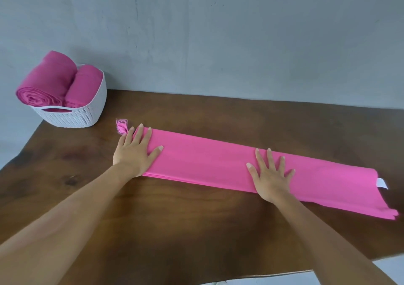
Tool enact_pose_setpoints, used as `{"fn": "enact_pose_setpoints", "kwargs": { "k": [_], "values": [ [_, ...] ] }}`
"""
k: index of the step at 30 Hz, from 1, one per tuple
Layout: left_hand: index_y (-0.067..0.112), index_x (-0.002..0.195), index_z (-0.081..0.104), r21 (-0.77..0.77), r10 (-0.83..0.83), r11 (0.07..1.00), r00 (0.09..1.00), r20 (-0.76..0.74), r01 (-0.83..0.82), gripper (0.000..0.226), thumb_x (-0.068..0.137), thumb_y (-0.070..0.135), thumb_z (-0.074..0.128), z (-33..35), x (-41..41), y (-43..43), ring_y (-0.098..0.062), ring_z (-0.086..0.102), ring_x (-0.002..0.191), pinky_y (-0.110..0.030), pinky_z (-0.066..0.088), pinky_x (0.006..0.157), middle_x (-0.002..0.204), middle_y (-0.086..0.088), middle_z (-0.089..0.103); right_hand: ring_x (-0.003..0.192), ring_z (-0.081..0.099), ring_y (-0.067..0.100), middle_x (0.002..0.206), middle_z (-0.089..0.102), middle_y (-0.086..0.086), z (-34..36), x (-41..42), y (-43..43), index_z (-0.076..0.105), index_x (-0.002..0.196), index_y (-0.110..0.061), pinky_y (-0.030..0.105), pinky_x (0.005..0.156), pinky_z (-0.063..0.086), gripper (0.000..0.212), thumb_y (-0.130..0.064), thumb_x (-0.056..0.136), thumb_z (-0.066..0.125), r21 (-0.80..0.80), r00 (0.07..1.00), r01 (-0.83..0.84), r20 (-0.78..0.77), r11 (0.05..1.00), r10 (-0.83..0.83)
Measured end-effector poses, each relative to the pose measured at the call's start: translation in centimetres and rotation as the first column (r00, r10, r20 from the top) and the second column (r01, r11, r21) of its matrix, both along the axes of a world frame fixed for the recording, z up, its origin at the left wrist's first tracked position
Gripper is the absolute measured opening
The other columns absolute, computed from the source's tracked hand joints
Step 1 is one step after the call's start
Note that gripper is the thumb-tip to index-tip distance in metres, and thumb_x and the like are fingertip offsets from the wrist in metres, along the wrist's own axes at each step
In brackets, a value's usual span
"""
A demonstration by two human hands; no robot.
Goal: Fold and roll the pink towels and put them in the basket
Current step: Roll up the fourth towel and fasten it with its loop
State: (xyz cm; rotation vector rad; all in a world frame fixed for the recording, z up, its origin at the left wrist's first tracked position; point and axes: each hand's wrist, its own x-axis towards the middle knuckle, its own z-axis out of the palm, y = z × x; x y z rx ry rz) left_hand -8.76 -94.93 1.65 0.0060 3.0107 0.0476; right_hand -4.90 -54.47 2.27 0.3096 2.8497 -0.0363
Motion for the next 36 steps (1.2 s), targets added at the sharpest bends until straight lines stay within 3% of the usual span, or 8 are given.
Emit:
{"fn": "enact_pose_setpoints", "kwargs": {
  "k": [4,13,19,23,36],
  "values": [
    [0.022,0.163,0.004,-0.046,-0.035,0.998,0.995,-0.094,0.031,0.08,0.097,0.068,0.002,0.6,0.4,2.1,-0.029,-0.011,0.156,-0.049,-0.003,0.126,0.171,-0.007,-0.001,0.153,-0.016,0.037,0.166,-0.025,-0.007,0.0,0.0,-0.4,-0.024,0.154,-0.044,0.068,0.119,-0.002,0.083,-0.079,0.078,-0.015,0.0,1.0,0.003,-0.008,1.0,-0.003],
    [0.022,0.163,0.008,0.182,-0.273,0.94,0.956,-0.104,0.288,0.068,0.105,0.055,0.019,0.6,1.3,15.6,-0.02,-0.007,0.157,-0.042,-0.001,0.126,0.171,-0.002,0.002,0.154,-0.015,0.035,0.167,-0.022,-0.007,-0.2,0.1,-0.2,-0.02,0.156,-0.041,0.067,0.12,-0.003,0.077,-0.076,0.089,-0.006,-0.032,0.999,0.002,-0.042,0.999,-0.003],
    [0.021,0.163,0.011,0.264,-0.307,0.91,0.948,-0.088,0.319,0.062,0.108,0.046,0.026,1.0,1.0,23.8,-0.018,-0.003,0.157,-0.039,0.002,0.127,0.171,-0.001,0.005,0.155,-0.01,0.029,0.169,-0.011,-0.008,0.0,-0.3,1.4,-0.004,0.16,-0.038,0.054,0.124,-0.003,0.07,-0.068,0.1,0.015,-0.152,0.997,-0.04,-0.075,0.988,0.029],
    [0.021,0.163,0.012,0.299,-0.297,0.905,0.953,-0.064,0.302,0.062,0.108,0.045,0.028,0.8,1.0,28.4,-0.017,-0.003,0.157,-0.039,0.002,0.127,0.171,-0.001,0.004,0.156,-0.007,0.018,0.169,-0.009,-0.007,0.0,0.4,5.1,-0.001,0.161,-0.036,0.045,0.126,0.0,0.068,-0.065,0.102,0.015,-0.182,0.983,-0.154,-0.125,0.971,0.132],
    [0.026,0.162,0.0,0.126,-0.255,0.955,0.961,-0.108,0.268,0.08,0.093,0.066,-0.007,-1.2,1.5,31.6,-0.012,-0.007,0.156,-0.036,0.0,0.127,0.169,0.005,-0.005,0.153,-0.021,0.012,0.166,-0.022,-0.007,-0.5,2.4,26.9,-0.017,0.158,-0.035,0.037,0.125,-0.009,0.084,-0.077,0.086,-0.009,-0.072,0.976,-0.183,-0.133,0.98,0.173]
  ]
}}
